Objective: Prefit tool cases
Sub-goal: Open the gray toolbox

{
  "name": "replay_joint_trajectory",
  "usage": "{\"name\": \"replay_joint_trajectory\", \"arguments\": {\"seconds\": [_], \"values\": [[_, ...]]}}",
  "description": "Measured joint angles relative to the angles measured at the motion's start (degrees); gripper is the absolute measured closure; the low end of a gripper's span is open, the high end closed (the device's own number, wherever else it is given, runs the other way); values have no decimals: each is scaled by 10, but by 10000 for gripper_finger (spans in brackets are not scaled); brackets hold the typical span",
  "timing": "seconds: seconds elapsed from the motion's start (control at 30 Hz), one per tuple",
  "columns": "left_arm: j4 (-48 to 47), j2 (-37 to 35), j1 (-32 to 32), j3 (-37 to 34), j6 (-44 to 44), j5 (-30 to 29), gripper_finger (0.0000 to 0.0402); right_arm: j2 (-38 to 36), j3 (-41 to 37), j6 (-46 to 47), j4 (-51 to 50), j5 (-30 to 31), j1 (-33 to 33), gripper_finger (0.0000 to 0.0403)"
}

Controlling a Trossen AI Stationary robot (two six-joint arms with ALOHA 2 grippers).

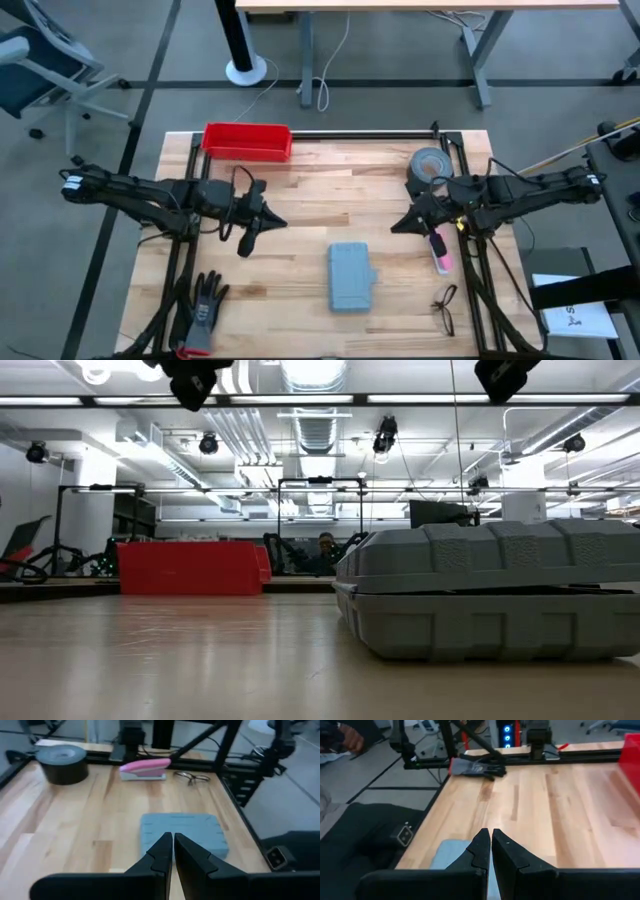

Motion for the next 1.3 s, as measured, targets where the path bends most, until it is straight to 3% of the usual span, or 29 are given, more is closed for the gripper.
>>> {"name": "replay_joint_trajectory", "arguments": {"seconds": [0.33, 0.47, 0.87, 1.13, 1.3], "values": [[92, 106, -29, 0, -39, 2, 379, 27, 0, 70, 3, 49, 78, 403], [134, 153, -32, 2, -41, 33, 379, 39, 0, 102, 2, 86, 122, 403], [83, 323, -37, 151, 15, 147, 379, 91, 0, 182, 14, 176, 199, 403], [27, 412, -37, 246, 29, 150, 379, 73, 7, 197, 15, 260, 242, 403], [23, 463, -37, 282, 35, 150, 379, 71, 7, 217, 2, 271, 253, 403]]}}
